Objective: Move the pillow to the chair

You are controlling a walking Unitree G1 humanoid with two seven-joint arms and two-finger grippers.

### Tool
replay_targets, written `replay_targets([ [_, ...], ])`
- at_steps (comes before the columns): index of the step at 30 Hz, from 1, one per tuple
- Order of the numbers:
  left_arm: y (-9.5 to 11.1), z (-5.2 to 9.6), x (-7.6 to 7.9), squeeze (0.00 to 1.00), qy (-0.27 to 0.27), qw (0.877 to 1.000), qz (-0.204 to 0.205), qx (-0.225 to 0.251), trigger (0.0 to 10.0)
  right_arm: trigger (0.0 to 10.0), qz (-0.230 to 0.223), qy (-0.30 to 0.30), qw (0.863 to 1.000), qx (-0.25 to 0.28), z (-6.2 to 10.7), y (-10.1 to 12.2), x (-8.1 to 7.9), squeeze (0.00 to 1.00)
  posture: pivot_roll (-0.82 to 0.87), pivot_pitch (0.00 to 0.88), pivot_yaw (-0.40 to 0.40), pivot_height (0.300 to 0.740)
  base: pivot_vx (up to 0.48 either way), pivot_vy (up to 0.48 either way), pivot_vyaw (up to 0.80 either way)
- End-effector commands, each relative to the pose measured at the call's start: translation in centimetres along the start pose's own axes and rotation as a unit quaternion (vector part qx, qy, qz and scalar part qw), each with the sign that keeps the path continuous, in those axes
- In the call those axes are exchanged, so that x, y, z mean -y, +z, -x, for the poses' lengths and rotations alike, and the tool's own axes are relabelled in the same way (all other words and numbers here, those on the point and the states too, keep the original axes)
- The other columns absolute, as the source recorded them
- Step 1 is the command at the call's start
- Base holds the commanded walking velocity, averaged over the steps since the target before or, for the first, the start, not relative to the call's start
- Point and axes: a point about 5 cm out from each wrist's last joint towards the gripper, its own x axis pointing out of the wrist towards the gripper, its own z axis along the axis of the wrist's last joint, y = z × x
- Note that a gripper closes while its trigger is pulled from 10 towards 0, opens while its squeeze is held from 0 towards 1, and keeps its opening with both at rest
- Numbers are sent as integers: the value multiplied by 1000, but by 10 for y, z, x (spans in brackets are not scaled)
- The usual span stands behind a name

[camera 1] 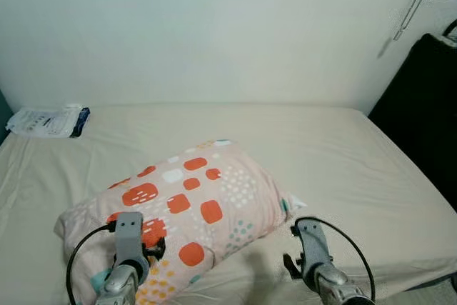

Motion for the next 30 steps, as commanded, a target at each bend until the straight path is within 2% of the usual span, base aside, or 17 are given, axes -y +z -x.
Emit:
replay_targets([
  [1,-7,4,-8,0,11,1000,3,-10,10000,10000,-8,-9,1000,0,0,0,2,0,35,0,-76,740,0,0,0],
  [4,-12,6,-5,0,-6,999,-25,-24,10000,10000,1,-19,999,-33,1,-10,2,0,70,0,-95,740,0,0,0],
  [7,-13,6,-5,0,-3,999,-26,-25,10000,10000,9,-22,999,-43,2,-14,2,0,71,0,-92,740,0,0,0],
  [10,-16,8,-9,0,22,1000,8,-21,10000,10000,2,-26,998,-56,3,-21,0,0,79,0,-94,740,0,0,0],
  [14,-18,9,-10,0,30,999,17,-24,10000,10000,-5,-22,998,-53,3,-23,-3,0,84,0,-92,740,0,0,0],
  [17,-23,10,-6,0,19,999,3,-39,10000,10000,-13,-24,998,-48,3,-24,-4,0,82,0,-90,740,0,0,0],
  [19,-31,12,1,0,-2,997,-50,-61,10000,10000,-2,-23,998,-59,4,-26,-4,0,84,0,-93,740,0,0,0],
  [20,-31,12,1,0,-2,997,-50,-61,10000,10000,-2,-23,998,-59,4,-26,-4,0,84,0,-93,740,0,0,0],
  [22,-36,14,7,0,-24,994,-84,-69,10000,10000,0,-16,998,-66,4,-29,-7,0,83,0,-91,740,0,0,0],
  [30,-34,13,10,0,-24,995,-70,-61,10000,10000,-4,-12,997,-81,5,-36,-9,0,81,0,-93,740,0,0,0],
])
